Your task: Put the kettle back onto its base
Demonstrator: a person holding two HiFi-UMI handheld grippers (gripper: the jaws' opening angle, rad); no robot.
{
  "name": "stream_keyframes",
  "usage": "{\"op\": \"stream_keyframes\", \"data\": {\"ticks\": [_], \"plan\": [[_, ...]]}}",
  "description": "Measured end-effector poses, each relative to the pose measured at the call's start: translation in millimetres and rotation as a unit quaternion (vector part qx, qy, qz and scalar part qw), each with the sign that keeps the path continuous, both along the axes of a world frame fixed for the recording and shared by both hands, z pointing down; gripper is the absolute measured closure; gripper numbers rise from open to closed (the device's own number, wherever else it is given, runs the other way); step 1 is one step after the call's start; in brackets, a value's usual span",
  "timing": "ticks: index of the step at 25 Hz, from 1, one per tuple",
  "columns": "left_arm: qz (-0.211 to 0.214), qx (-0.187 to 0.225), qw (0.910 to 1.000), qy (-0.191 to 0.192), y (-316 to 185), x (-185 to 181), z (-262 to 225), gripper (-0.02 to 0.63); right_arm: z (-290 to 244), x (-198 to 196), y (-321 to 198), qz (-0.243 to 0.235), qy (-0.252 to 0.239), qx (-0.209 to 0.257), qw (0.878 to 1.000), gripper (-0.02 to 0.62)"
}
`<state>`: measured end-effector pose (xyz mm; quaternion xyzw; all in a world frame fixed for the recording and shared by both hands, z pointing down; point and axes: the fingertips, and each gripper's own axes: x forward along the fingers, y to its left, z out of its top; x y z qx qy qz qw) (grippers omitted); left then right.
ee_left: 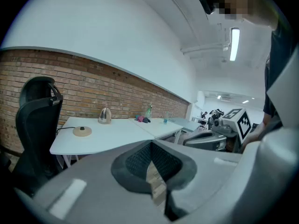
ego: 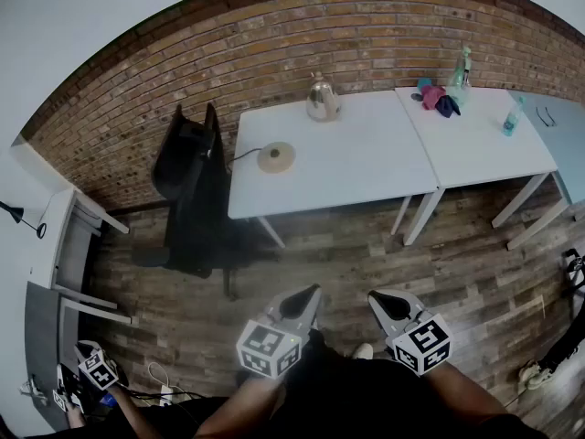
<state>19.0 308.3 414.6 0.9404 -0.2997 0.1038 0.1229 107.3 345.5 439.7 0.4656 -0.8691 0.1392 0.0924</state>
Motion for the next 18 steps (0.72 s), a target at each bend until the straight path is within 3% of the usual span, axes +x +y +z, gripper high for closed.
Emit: {"op": "stream_keyframes", "data": {"ticks": [10, 15, 18], "plan": [[-0.003, 0.004, 1.0, 0.0, -1.7, 2.1, -3.7, 0.604, -1.2, 3.0, -0.2, -0.001, 0.0, 0.0, 1.0, 0.574], [-0.002, 0.0, 1.0, -0.001, -6.9, 1.6, -1.8, 0.606, -7.9, -0.5, -4.8, -0.008, -0.037, 0.003, 0.999, 0.571], [-0.001, -0.001, 1.0, 0.0, -8.1, 3.4, -1.0, 0.604, -0.1, 2.4, -8.5, 0.004, -0.029, -0.006, 1.0, 0.569]]}}
